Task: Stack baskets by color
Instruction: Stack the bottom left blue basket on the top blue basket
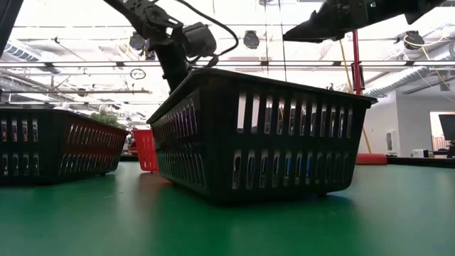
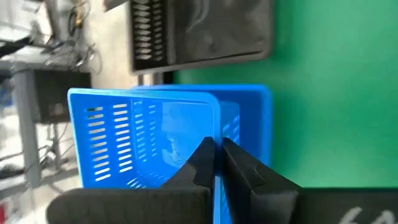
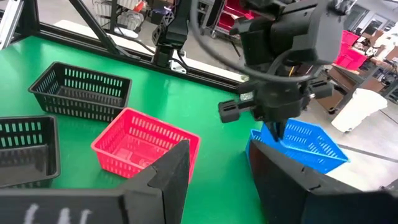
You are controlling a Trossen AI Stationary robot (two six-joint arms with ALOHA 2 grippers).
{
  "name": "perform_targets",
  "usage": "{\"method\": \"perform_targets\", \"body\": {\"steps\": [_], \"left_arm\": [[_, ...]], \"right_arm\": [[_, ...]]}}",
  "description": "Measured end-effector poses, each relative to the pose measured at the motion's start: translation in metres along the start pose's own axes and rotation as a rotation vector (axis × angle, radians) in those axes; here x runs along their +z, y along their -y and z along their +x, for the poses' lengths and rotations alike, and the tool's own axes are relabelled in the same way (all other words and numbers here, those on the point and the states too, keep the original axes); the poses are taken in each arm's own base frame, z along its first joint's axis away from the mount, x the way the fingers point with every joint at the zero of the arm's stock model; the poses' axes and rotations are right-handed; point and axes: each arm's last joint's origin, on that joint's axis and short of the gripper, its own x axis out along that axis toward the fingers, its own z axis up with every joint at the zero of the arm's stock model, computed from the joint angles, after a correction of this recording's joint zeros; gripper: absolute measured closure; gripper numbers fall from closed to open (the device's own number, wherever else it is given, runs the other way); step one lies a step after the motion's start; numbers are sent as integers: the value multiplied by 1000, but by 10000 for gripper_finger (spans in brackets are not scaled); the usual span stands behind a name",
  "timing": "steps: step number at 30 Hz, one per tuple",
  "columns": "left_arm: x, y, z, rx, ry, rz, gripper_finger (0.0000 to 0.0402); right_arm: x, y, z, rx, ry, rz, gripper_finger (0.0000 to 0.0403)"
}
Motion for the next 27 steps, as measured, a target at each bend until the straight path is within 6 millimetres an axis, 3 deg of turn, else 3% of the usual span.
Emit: {"method": "perform_targets", "body": {"steps": [8,27], "left_arm": [[-5,-1,5,-18,11,-37,375],[2,3,2,-12,47,-93,222]], "right_arm": [[0,0,0,0,0,0,243],[-1,0,0,3,-10,-2,243]]}}
